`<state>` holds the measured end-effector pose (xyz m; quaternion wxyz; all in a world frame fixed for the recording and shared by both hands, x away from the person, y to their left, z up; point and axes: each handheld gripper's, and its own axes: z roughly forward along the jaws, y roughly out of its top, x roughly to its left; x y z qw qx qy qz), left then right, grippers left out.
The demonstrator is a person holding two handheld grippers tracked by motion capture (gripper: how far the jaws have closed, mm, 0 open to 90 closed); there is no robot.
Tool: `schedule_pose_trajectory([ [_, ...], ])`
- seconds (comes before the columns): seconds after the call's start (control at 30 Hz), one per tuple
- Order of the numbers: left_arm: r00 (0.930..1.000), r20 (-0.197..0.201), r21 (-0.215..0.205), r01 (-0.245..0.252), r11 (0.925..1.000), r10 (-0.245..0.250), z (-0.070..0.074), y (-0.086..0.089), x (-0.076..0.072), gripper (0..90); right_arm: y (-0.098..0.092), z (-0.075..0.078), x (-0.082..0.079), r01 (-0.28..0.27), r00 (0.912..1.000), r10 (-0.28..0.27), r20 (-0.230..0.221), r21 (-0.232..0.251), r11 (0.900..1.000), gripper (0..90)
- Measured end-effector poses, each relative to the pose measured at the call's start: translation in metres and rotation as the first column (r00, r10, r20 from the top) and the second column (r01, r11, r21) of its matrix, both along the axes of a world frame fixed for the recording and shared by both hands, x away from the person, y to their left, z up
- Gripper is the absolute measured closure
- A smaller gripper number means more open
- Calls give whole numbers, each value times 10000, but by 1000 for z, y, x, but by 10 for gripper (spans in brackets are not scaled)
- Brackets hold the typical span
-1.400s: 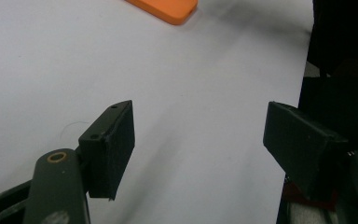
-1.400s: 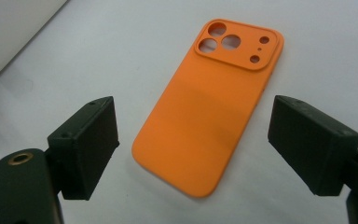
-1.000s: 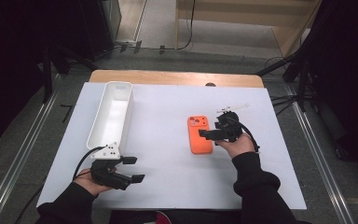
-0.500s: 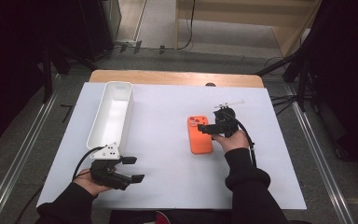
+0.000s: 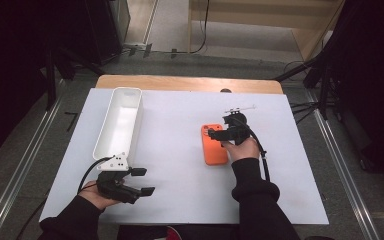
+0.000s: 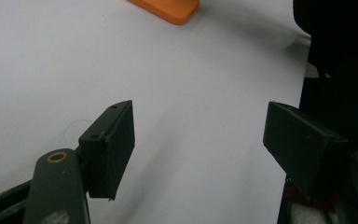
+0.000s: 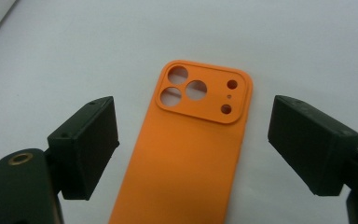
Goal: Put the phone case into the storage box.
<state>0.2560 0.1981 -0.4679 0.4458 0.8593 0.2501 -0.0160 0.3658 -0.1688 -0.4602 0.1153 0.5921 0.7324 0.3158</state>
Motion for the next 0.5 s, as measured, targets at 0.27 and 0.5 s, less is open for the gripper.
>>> schedule_pose_trajectory([
  [0.27, 10000, 8, 13, 35, 10000, -35, 0, 0, 0, 249, 8, -2, -1, 516, 9986, -512, -150, 242, 9984, 149],
  [0.5, 10000, 25, 38, 38, 10000, -38, 0, 0, 0, 249, 15, -6, -1, 453, 9987, -449, -229, 190, 9988, 149],
])
